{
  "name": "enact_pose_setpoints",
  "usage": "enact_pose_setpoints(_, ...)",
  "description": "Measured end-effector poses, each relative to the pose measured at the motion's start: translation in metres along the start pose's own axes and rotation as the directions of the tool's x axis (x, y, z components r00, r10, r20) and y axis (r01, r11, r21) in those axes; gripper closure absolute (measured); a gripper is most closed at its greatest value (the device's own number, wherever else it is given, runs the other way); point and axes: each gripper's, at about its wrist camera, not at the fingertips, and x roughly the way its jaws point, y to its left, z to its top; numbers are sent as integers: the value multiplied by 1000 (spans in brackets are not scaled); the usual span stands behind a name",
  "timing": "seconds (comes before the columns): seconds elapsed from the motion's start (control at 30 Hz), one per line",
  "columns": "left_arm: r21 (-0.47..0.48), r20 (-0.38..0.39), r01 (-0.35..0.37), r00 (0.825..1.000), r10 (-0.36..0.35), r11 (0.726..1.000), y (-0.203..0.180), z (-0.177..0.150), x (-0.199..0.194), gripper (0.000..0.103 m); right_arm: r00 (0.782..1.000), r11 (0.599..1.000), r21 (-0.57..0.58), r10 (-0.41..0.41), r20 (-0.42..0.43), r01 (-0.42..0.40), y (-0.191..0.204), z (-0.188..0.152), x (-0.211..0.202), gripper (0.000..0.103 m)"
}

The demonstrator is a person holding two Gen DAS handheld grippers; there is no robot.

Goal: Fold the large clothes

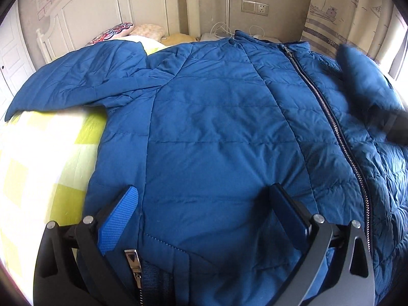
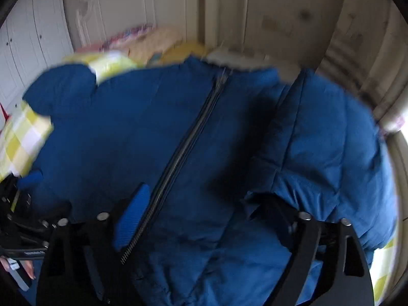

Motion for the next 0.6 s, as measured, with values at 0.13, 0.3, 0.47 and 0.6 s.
enact_pose_setpoints(0.13, -6, 3, 10, 1000, -9, 1000, 2, -1, 0, 2, 1000, 1000, 23, 13, 16, -14, -9, -16, -4, 15)
enact_pose_setpoints(0.3, -11, 8, 23, 1000, -23, 1000, 4, -1, -1, 2, 994, 980, 196, 18, 108, -39, -54, -44, -69, 15)
enact_pose_setpoints(0.47, 97, 2, 123, 992, -124, 988, -20, 7, -23, 3, 966, 882, 449, -225, 130, 145, -124, -86, -90, 15)
enact_pose_setpoints(0.6, 329, 157, 97, 975, -156, 939, -88, 31, -64, 3, 917, 764, 569, -396, 42, 304, -153, -115, -79, 31)
